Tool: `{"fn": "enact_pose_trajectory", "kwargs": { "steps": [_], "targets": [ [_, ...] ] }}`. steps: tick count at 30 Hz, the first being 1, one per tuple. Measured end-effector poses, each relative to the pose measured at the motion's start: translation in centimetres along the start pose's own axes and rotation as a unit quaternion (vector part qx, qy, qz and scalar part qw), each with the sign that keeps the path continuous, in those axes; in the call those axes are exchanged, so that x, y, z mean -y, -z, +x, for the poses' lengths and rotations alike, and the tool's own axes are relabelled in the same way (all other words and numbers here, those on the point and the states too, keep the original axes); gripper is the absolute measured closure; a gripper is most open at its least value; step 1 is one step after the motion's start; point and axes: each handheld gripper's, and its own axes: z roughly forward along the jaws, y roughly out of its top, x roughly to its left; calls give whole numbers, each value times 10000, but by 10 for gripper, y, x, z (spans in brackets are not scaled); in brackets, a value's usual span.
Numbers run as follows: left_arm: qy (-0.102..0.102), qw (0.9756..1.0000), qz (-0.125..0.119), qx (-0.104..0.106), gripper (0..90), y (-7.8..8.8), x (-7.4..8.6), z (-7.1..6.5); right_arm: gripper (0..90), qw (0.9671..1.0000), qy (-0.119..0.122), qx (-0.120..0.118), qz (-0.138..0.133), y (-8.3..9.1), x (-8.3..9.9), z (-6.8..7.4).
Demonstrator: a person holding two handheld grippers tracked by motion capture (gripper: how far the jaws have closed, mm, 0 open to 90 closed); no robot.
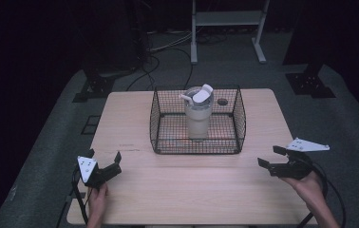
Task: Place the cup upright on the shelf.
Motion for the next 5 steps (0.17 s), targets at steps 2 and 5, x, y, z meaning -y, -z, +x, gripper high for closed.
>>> {"fn": "enact_pose_trajectory", "kwargs": {
  "steps": [2,5],
  "targets": [
    [4,10000,0,0,0,0,0,0,153,10000,-24,-20,3,-1,3,2],
    [6,10000,1,-6,0,0,0,0,153,10000,28,-24,-62,-2,8,6]
  ]
}}
